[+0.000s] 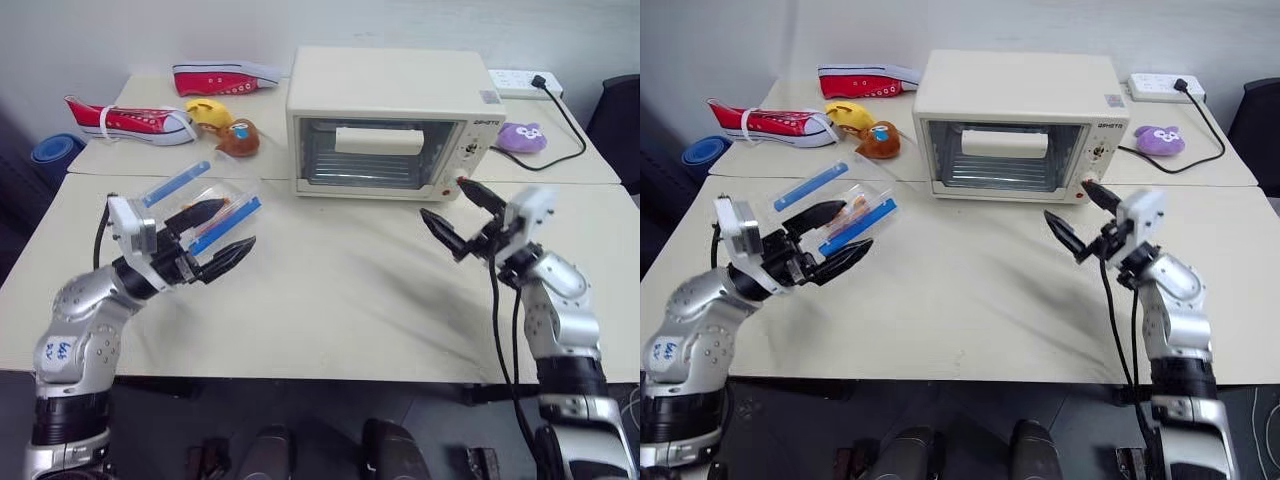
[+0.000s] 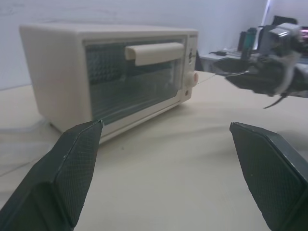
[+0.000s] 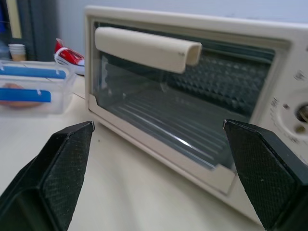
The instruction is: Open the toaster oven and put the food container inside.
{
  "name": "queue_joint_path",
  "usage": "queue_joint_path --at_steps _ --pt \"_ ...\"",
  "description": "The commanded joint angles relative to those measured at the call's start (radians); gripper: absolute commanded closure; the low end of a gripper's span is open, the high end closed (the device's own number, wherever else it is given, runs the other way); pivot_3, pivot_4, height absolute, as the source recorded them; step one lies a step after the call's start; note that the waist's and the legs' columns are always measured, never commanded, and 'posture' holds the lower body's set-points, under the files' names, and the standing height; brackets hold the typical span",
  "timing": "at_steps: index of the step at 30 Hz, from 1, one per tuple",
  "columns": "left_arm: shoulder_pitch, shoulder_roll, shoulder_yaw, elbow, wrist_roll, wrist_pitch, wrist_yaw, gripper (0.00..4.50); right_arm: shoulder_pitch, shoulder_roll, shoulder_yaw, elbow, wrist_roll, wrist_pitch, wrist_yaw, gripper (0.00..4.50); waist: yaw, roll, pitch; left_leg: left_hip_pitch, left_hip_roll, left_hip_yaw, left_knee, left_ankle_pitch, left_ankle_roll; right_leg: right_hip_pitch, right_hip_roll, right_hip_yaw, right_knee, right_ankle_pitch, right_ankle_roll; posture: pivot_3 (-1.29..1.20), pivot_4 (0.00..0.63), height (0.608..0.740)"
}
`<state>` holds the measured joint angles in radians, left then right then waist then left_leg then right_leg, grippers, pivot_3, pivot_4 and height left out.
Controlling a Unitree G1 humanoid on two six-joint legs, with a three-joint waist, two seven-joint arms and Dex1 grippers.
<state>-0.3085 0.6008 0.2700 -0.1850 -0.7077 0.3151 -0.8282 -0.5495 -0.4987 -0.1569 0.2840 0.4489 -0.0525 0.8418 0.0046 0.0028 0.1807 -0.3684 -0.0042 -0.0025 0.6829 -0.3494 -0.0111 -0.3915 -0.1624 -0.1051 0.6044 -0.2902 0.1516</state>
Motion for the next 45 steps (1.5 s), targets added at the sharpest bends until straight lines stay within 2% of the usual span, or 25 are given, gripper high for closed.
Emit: queue_joint_path --at_steps 1,7,13,18,24,27,29,31,35,40,41,45 --pt "-0.036 -0.011 0.018 -0.018 -0.045 0.021 0.005 0.00 -0.074 0.013 0.009 0.039 -0.017 0.014 0.001 0.03 -0.005 0.000 0.000 0.000 0.000 0.000 0.000 0.000 0.000 0.000 0.000 0.000 0.000 0.000 0.000 0.00 0.150 0.740" --pt "-0.050 -0.037 -0.017 -0.036 -0.020 0.032 0.011 0.00 -0.214 0.079 0.029 0.123 -0.036 0.027 -0.009 0.03 -0.028 0.000 0.000 0.000 0.000 0.000 0.000 0.000 0.000 0.000 0.000 0.000 0.001 0.000 0.000 0.00 0.150 0.740" --pt "-0.039 -0.045 -0.039 -0.043 -0.002 0.027 0.012 0.00 -0.275 0.122 0.044 0.155 -0.060 0.019 0.007 0.03 -0.032 0.000 0.000 -0.001 0.000 -0.001 -0.001 0.000 0.000 -0.001 0.000 -0.001 0.000 0.000 0.000 0.00 0.150 0.740" --pt "-0.043 -0.045 -0.046 -0.035 0.016 0.021 0.011 0.00 -0.254 0.122 0.062 0.091 -0.056 0.060 0.041 0.03 -0.034 0.000 0.000 -0.001 0.000 -0.001 -0.001 0.000 0.000 -0.001 0.000 -0.001 0.000 0.000 0.000 0.00 0.150 0.740" --pt "-0.091 -0.047 -0.015 0.008 -0.002 0.032 0.029 0.00 -0.147 0.068 0.079 -0.024 -0.077 0.039 0.105 0.03 -0.029 0.000 0.000 -0.001 0.000 -0.001 -0.001 0.000 0.000 -0.001 0.000 -0.001 0.000 0.000 0.000 0.00 0.150 0.740" --pt "-0.158 -0.050 -0.007 0.101 0.025 0.031 0.055 0.52 -0.089 0.041 0.096 -0.054 -0.111 -0.009 0.133 0.00 -0.031 0.000 0.000 -0.001 0.000 -0.001 0.000 0.000 0.000 -0.001 0.000 -0.001 0.000 0.000 0.000 0.00 0.150 0.740" --pt "-0.219 -0.061 -0.017 0.189 0.066 0.002 0.072 1.05 -0.074 0.037 0.102 -0.053 -0.125 -0.024 0.137 0.00 -0.031 0.000 0.000 -0.001 0.000 0.000 0.000 0.000 0.000 -0.001 0.000 -0.001 0.001 0.000 0.000 0.00 0.150 0.740" --pt "-0.267 -0.076 -0.025 0.259 0.099 -0.029 0.084 1.67 -0.073 0.041 0.104 -0.048 -0.127 -0.032 0.133 0.00 -0.032 0.000 0.000 -0.001 0.000 0.000 0.000 0.000 0.000 -0.001 0.000 -0.001 0.001 0.000 0.000 0.00 0.150 0.740" --pt "-0.439 -0.130 -0.065 0.530 0.214 -0.163 0.094 2.85 -0.073 0.062 0.117 -0.016 -0.141 -0.074 0.128 0.00 -0.032 0.000 0.000 -0.001 0.000 0.000 0.000 0.000 0.000 -0.001 0.000 -0.001 0.000 0.000 0.000 0.00 0.150 0.740" --pt "-0.583 -0.184 -0.099 0.782 0.306 -0.305 0.067 4.27 -0.081 0.073 0.122 0.002 -0.154 -0.098 0.132 0.00 -0.034 0.000 0.000 -0.001 -0.001 0.000 -0.001 0.000 0.000 -0.001 0.000 -0.002 0.000 0.000 0.000 0.00 0.150 0.740" --pt "-0.607 -0.196 -0.100 0.822 0.316 -0.327 0.064 4.46 -0.080 0.073 0.121 0.002 -0.154 -0.100 0.131 0.00 -0.034 0.000 0.000 -0.001 -0.001 0.000 -0.001 0.000 0.000 -0.001 0.000 -0.003 0.000 0.000 0.000 0.00 0.150 0.740" --pt "-0.655 -0.236 -0.133 0.903 0.364 -0.413 0.017 4.46 -0.051 0.061 0.111 -0.015 -0.160 -0.105 0.122 0.00 -0.034 -0.001 0.001 -0.001 -0.001 0.000 -0.001 0.000 0.000 -0.001 0.000 -0.003 0.000 0.000 0.000 0.00 0.150 0.740"
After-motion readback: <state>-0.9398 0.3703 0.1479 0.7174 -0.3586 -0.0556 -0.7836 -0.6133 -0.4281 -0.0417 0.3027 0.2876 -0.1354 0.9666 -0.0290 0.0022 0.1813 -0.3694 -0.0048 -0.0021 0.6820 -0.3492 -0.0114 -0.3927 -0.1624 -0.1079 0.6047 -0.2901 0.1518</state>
